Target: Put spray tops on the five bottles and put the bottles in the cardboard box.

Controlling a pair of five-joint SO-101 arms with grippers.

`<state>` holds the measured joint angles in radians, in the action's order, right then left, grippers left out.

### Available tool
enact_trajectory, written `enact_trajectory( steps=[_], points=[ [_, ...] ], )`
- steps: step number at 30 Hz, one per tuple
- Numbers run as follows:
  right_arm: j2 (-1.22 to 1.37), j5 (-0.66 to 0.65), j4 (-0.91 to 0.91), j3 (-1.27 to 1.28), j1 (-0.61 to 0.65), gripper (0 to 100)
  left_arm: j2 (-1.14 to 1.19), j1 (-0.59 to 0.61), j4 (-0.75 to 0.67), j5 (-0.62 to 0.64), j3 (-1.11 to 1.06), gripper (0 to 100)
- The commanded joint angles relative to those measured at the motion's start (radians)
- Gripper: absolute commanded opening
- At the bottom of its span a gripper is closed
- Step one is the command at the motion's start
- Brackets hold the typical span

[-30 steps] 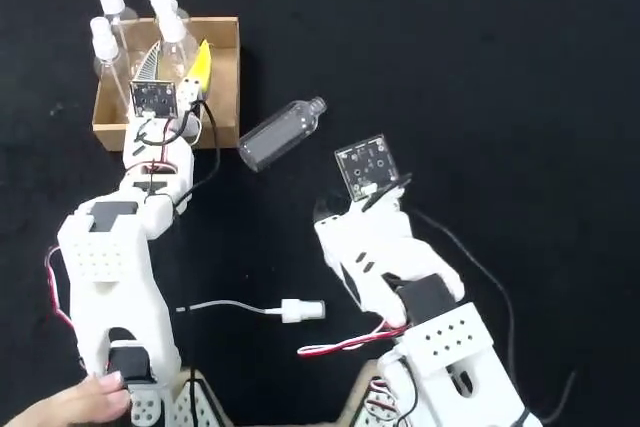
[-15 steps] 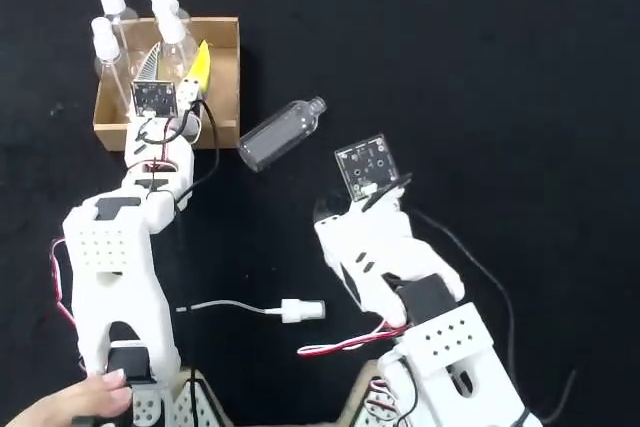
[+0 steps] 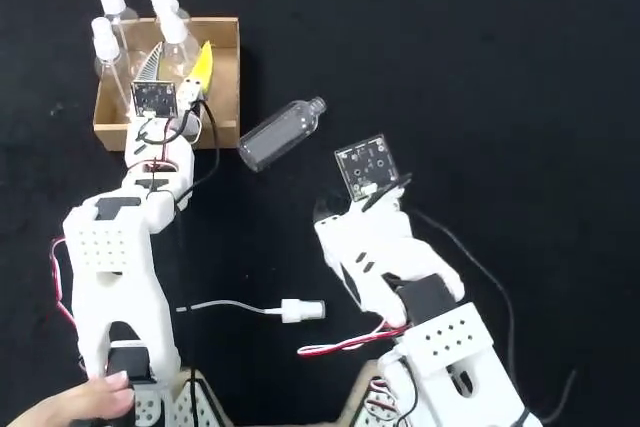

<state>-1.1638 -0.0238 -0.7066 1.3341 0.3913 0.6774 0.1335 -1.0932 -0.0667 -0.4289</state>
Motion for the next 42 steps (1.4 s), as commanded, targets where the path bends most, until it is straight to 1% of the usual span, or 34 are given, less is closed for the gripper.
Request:
enact_trajectory(
  steps=[1, 39, 42],
  points=[
    [-0.013, -0.003, 0.017, -0.005, 0.006, 7.7, -0.003, 0.012, -0.017, 0.003, 0.031, 27],
    [-0.013, -0.006, 0.017, -0.005, 0.006, 7.7, -0.014, 0.038, -0.015, -0.005, 0.004, 27],
    [-0.013, -0.006, 0.017, -0.005, 0.006, 7.7, -0.015, 0.038, 0.048, -0.005, 0.008, 27]
  ],
)
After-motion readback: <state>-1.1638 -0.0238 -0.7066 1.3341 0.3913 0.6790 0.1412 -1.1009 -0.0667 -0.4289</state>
